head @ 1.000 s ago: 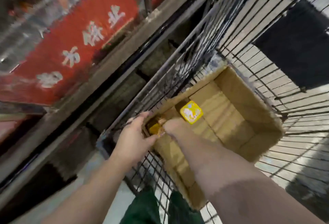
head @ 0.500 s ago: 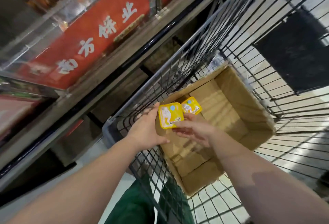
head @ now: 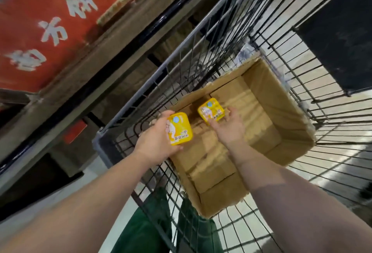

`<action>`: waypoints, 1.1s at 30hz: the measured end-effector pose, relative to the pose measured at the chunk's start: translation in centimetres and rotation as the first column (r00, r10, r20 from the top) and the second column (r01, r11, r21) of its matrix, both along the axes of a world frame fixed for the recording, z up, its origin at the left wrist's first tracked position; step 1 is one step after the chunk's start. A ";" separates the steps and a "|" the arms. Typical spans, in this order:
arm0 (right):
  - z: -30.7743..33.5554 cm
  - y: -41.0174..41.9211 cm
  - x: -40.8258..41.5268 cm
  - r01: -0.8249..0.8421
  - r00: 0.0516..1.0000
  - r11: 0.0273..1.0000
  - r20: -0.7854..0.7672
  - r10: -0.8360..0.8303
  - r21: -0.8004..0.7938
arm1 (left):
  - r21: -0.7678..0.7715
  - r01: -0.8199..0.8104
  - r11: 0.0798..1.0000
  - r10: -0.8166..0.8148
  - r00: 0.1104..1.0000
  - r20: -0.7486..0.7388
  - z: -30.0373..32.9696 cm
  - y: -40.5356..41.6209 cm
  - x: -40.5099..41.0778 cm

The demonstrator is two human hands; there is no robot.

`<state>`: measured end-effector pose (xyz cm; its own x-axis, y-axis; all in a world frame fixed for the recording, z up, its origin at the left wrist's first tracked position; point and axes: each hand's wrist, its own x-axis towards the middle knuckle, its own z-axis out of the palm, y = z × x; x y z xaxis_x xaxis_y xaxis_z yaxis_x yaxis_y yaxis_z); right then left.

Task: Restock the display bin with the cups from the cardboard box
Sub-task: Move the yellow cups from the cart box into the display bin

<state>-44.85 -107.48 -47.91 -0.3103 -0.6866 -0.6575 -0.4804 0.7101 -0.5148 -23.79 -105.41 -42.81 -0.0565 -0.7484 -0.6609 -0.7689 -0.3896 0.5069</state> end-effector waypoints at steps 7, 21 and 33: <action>-4.2 -0.7 1.0 -0.131 0.988 0.987 -0.067 0.137 0.089 | -0.042 0.003 0.999 -0.001 0.998 0.066 -0.7 -0.4 -0.1; 10.6 5.4 -2.4 -0.282 0.959 0.959 -0.026 0.281 -0.025 | -0.015 0.150 0.988 -0.151 0.987 -0.049 4.5 0.2 -0.1; 27.4 10.2 3.8 -0.587 0.809 0.791 -0.143 0.570 -0.173 | -0.223 0.357 0.907 -0.386 0.917 -0.104 17.4 4.3 5.6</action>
<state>-41.08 -97.27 -20.53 0.1423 -0.8670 -0.4776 -0.8132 0.1727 -0.5557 -18.18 -101.13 -25.45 -0.4380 -0.7677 -0.4678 -0.7525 0.0283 0.6580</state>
